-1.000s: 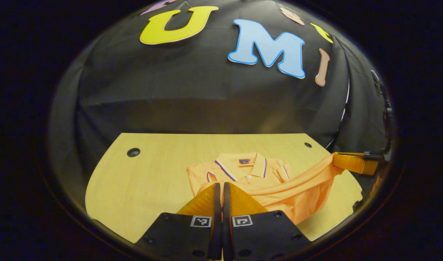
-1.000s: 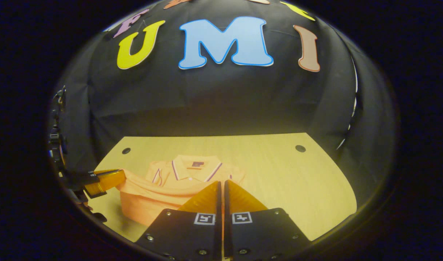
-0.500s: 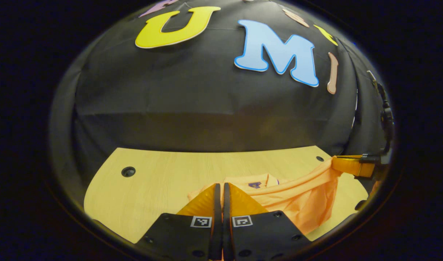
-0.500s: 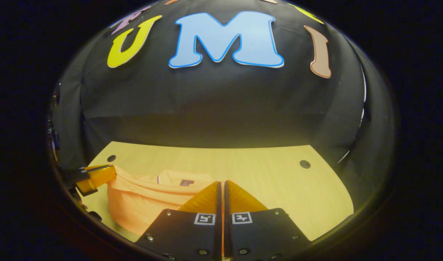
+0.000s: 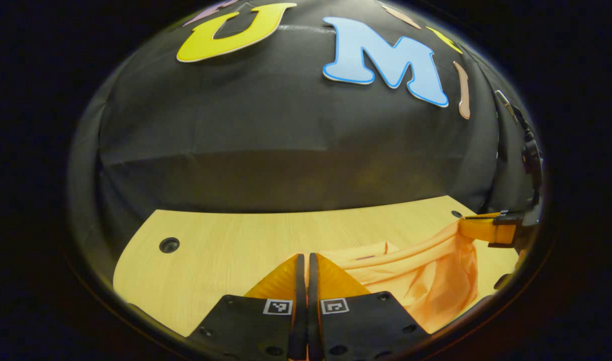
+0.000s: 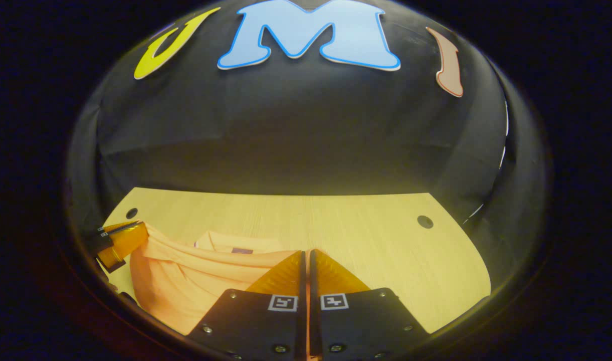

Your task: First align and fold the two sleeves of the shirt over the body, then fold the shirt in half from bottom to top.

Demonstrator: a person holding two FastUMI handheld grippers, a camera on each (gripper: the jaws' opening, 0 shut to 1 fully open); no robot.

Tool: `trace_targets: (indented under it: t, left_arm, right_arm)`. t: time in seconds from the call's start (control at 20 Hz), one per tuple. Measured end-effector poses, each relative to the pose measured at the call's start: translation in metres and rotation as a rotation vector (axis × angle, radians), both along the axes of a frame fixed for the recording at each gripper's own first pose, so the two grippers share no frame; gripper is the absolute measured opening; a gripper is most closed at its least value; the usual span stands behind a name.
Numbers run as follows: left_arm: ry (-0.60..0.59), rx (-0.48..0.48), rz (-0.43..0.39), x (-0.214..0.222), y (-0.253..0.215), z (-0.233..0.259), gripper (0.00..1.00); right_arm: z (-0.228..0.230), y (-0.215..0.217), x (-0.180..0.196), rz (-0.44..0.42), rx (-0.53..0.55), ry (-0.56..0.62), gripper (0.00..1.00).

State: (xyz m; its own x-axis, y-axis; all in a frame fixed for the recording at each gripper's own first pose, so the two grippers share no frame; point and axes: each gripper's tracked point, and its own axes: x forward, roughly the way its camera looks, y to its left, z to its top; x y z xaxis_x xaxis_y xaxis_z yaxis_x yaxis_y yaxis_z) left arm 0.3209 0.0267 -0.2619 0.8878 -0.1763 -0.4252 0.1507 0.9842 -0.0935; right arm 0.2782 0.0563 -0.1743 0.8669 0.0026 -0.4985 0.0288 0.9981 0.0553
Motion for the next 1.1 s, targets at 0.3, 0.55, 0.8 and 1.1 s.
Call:
trace_targets:
  t: [0.3,0.55,0.8,1.1]
  left_arm:
    - [0.045,-0.002,0.019,0.000,0.004,-0.018,0.10]
    - [0.059,0.021,0.008,-0.011,0.006,-0.017,0.15]
    - [0.027,0.060,0.007,-0.025,0.008,0.000,0.35]
    - [-0.022,0.062,0.028,-0.060,-0.003,0.039,0.67]
  right_arm:
    - [-0.017,0.008,-0.004,0.035,-0.077,0.050,0.05]
    - [-0.019,0.014,-0.014,0.062,-0.101,0.069,0.07]
    - [-0.006,0.014,-0.028,0.090,-0.113,0.044,0.36]
    - [0.030,0.004,-0.061,0.127,-0.107,-0.038,0.58]
